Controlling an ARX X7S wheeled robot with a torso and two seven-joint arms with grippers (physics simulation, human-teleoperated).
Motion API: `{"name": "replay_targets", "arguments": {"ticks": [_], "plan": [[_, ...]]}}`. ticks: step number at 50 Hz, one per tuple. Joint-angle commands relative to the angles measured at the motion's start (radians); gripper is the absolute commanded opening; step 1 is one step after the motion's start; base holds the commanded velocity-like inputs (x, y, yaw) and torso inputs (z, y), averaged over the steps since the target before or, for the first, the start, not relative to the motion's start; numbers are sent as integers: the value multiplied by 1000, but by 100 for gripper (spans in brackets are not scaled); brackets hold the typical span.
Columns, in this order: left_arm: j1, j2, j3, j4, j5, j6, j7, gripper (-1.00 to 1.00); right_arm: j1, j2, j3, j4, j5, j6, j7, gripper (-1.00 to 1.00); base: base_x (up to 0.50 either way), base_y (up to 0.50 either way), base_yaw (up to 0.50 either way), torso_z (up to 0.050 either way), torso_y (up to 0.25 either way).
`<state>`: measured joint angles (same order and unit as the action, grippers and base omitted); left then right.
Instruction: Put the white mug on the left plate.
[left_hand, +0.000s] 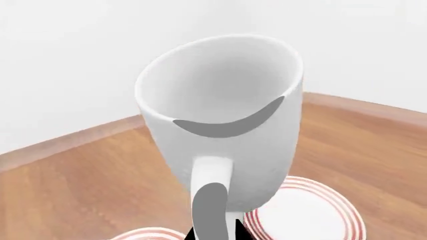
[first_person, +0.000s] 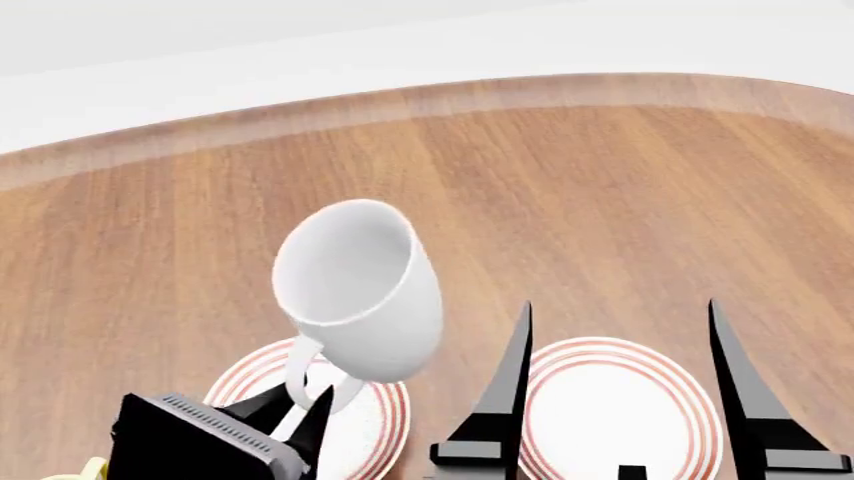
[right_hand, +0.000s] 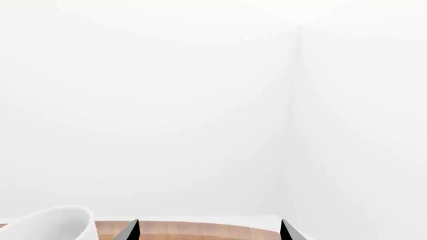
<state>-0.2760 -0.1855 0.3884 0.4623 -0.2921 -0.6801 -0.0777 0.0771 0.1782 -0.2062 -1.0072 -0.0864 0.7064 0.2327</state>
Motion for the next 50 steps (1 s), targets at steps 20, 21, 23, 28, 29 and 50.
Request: {"name": "replay_targets", "arguments": {"ticks": [20, 21, 23, 28, 29, 50], "plan": [[-161, 7, -60, -259, 97, 80, -109, -100, 0, 11, 2, 3, 17, -5, 15, 100, 0, 0, 0, 0, 0], [-163, 8, -60, -258, 99, 68, -116, -100, 0, 11, 2, 3, 18, -5, 15, 100, 0, 0, 0, 0, 0], [-171, 11, -60, -275, 103, 73, -122, -100, -1, 12, 3, 3, 19, -6, 16, 100, 0, 0, 0, 0, 0], [-177, 9, -43, -290, 129, 80, -143, -100, -3, 14, 5, -2, 22, -4, 18, 100, 0, 0, 0, 0, 0], [-179, 9, -40, -297, 133, 84, -145, -100, -3, 14, 5, -3, 22, -3, 18, 100, 0, 0, 0, 0, 0], [-246, 62, -47, -548, 116, 172, -152, -100, -1, 21, 3, 4, 31, -4, 29, 100, 0, 0, 0, 0, 0]]}}
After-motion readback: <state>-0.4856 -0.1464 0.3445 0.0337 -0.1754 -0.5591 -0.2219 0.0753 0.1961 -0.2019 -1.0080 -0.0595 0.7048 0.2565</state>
